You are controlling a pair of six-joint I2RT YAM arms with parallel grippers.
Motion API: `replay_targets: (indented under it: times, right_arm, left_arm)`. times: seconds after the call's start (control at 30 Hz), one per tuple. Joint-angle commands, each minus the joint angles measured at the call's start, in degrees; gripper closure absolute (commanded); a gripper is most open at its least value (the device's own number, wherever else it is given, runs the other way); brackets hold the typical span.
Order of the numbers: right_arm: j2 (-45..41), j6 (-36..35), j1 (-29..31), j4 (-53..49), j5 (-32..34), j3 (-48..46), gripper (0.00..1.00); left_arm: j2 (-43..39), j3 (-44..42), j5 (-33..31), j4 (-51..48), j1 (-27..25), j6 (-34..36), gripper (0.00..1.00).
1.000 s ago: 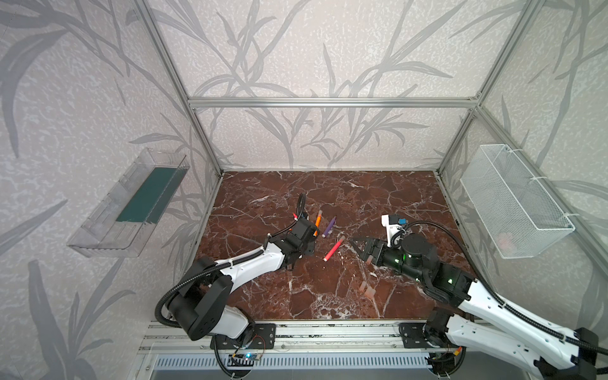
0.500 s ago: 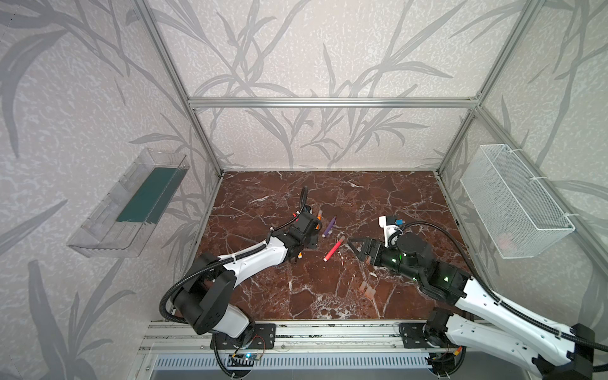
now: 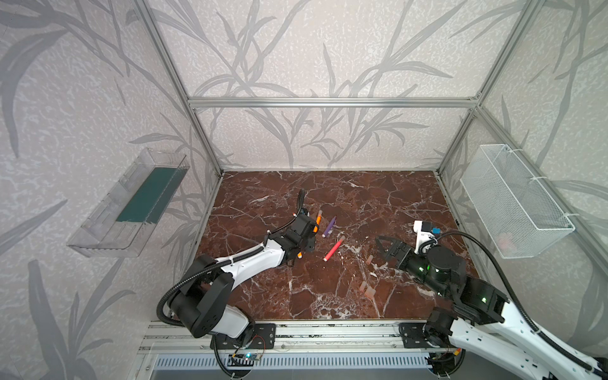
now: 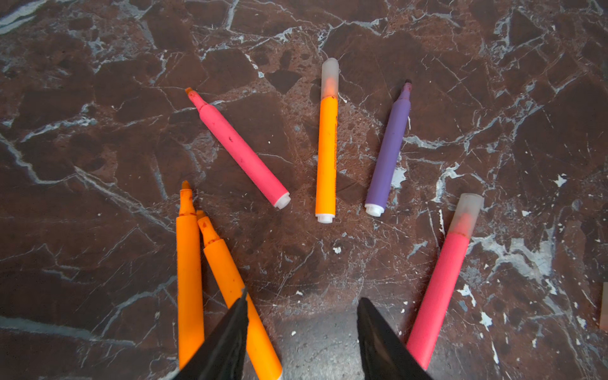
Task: Insert the pens into the pen caps
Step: 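Hover the left gripper over the orange markers while the right arm retracts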
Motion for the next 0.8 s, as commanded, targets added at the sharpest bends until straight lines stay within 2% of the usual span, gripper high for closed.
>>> replay_targets:
  times: [0.0, 0.17, 0.3, 0.47, 0.77]
  right_arm:
    - [-5.42, 0.56, -0.17, -5.17, 4.36, 0.32, 0.01]
    - [-11.72, -0.74, -0.21, -7.35, 8.30, -2.11, 0.01]
    - [-12.76, -3.39, -0.22, -7.91, 9.68, -3.54, 0.01]
    - [-9.93, -6.77, -0.21, -4.98, 10.81, -5.92, 0.01]
    - [-2.23, -14.07, -0.21, 3.90, 11.07, -10.36, 0.01]
  left_arm:
    - [-2.01, -0.32, -0.55, -0.50, 0.29, -0.29, 0.46]
    - [-1.96, 0.19, -0.80, -0.70, 0.33, -0.08, 0.46]
    - [-1.27, 0.97, -0.03, -0.93, 0.25, 0.73, 0.46]
    - [0.08, 0.97, 3.18, 1.46, 0.29, 1.04, 0.47]
    - [5.34, 5.21, 4.28, 0.19, 0.15, -0.34, 0.51]
